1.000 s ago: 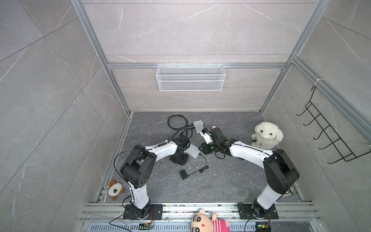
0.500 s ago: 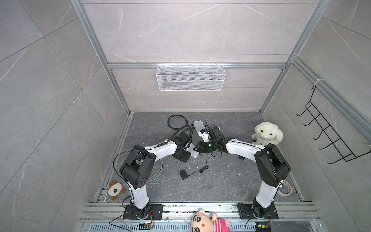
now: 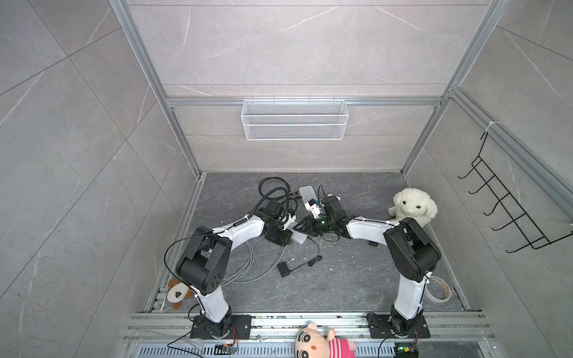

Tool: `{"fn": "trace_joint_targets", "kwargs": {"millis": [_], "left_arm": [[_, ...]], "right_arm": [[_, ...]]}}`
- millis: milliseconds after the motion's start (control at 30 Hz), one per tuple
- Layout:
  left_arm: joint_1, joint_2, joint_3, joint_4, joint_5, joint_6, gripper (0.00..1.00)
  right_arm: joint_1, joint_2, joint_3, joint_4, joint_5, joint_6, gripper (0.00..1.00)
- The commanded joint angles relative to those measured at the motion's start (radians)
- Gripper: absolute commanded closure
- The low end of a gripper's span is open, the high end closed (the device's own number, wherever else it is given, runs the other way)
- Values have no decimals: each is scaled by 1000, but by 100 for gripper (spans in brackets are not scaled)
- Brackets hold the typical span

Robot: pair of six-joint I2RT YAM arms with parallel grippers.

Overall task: Insert the plug into the switch port
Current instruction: 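Carry the grey ethernet plug toward the switch with left gripper while right gripper draws back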

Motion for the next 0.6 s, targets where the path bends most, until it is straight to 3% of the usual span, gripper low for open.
{"fn": "trace_joint_targets", "kwargs": {"millis": [0,567], "left_arm": [[9,-32,-7,15,113,26,89],[17,-79,-61,18,102,26,89]], "right_arm": [[-6,49,-12,96,-62,55,65],[-7,99,14,37,-124,75,69]]}}
